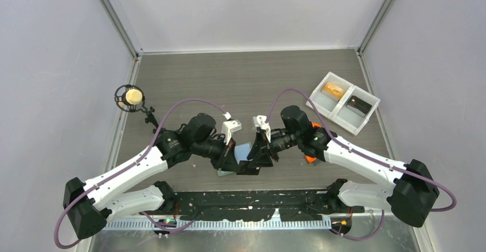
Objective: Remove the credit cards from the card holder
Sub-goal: Place the credit card in the storage box.
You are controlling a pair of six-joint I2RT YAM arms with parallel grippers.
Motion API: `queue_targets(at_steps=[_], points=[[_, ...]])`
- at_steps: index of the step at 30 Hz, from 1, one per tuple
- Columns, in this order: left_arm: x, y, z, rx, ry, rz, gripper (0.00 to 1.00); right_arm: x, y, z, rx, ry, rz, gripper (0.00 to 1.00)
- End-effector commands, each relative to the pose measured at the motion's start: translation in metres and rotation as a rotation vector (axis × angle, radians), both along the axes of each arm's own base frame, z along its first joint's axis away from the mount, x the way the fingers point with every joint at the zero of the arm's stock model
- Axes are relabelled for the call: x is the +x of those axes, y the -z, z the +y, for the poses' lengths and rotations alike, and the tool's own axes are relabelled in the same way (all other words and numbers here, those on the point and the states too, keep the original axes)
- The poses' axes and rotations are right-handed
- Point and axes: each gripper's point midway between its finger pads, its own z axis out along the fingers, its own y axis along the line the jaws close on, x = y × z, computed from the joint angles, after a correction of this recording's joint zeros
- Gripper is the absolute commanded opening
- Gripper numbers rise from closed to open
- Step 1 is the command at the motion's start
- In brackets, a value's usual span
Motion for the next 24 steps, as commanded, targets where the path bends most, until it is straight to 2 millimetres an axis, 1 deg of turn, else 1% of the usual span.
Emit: queue_targets(at_steps=[1, 3, 4, 5, 6, 7, 8, 9, 10, 11, 12, 13, 14, 15, 16, 17, 18, 19, 20, 21, 22, 23, 24], points=[[0.002, -0.02, -0.009, -0.08, 0.021, -0.015, 0.0, -0.001, -0.02, 0.01, 0.041, -0.033, -0.05, 0.42], [0.003, -0.02, -0.01, -0.08, 0.021, -0.012, 0.0, -0.003, -0.021, 0.012, 0.043, -0.042, -0.045, 0.35], [0.003, -0.019, -0.009, -0.078, 0.02, -0.011, 0.0, -0.003, -0.023, 0.012, 0.045, -0.043, -0.043, 0.26], [0.004, -0.018, -0.009, -0.075, 0.018, -0.009, 0.0, -0.003, -0.024, 0.012, 0.047, -0.042, -0.043, 0.2], [0.005, -0.017, -0.009, -0.072, 0.012, -0.009, 0.0, -0.003, -0.026, 0.012, 0.051, -0.036, -0.043, 0.09], [0.007, -0.017, -0.008, -0.07, 0.005, -0.009, 0.0, -0.002, -0.029, 0.012, 0.058, -0.028, -0.048, 0.07], [0.008, -0.016, -0.007, -0.068, -0.006, -0.008, 0.0, -0.001, -0.034, 0.012, 0.07, -0.023, -0.052, 0.06], [0.011, -0.016, -0.006, -0.065, -0.021, -0.011, 0.05, -0.001, -0.036, 0.013, 0.075, -0.016, -0.053, 0.06], [0.015, -0.017, -0.004, -0.059, -0.047, -0.017, 0.13, 0.001, -0.041, 0.013, 0.087, 0.0, -0.055, 0.05], [0.021, -0.017, -0.002, -0.051, -0.081, -0.025, 0.28, 0.007, -0.044, 0.012, 0.091, 0.036, -0.06, 0.05], [0.027, -0.017, 0.002, -0.047, -0.116, -0.033, 0.38, 0.011, -0.049, 0.013, 0.111, 0.061, -0.057, 0.05], [0.034, -0.018, 0.006, -0.044, -0.156, -0.041, 0.45, 0.022, -0.054, 0.01, 0.124, 0.113, -0.055, 0.05], [0.04, -0.02, 0.01, -0.049, -0.191, -0.046, 0.51, 0.028, -0.059, 0.008, 0.141, 0.157, -0.02, 0.05], [0.045, -0.023, 0.012, -0.066, -0.225, -0.048, 0.55, 0.045, -0.065, 0.001, 0.159, 0.233, -0.014, 0.05], [0.05, -0.026, 0.015, -0.088, -0.257, -0.047, 0.59, 0.053, -0.074, -0.001, 0.195, 0.285, 0.035, 0.05], [0.057, -0.03, 0.018, -0.116, -0.292, -0.049, 0.62, 0.067, -0.083, -0.01, 0.223, 0.375, 0.103, 0.05], [0.059, -0.036, 0.017, -0.151, -0.314, -0.044, 0.64, 0.077, -0.094, -0.013, 0.281, 0.421, 0.094, 0.05], [0.062, -0.042, 0.018, -0.18, -0.33, -0.049, 0.65, 0.081, -0.104, -0.018, 0.315, 0.459, 0.138, 0.05], [0.065, -0.049, 0.016, -0.215, -0.34, -0.063, 0.67, 0.085, -0.116, -0.02, 0.363, 0.482, 0.125, 0.05], [0.067, -0.054, 0.014, -0.245, -0.35, -0.069, 0.68, 0.083, -0.127, -0.022, 0.399, 0.499, 0.167, 0.05], [0.069, -0.06, 0.012, -0.275, -0.355, -0.072, 0.68, 0.088, -0.136, -0.023, 0.449, 0.534, 0.176, 0.05], [0.07, -0.066, 0.008, -0.313, -0.354, -0.073, 0.69, 0.087, -0.139, -0.025, 0.476, 0.557, 0.246, 0.05], [0.072, -0.072, 0.005, -0.348, -0.353, -0.075, 0.69, 0.093, -0.149, -0.028, 0.535, 0.6, 0.26, 0.05]])
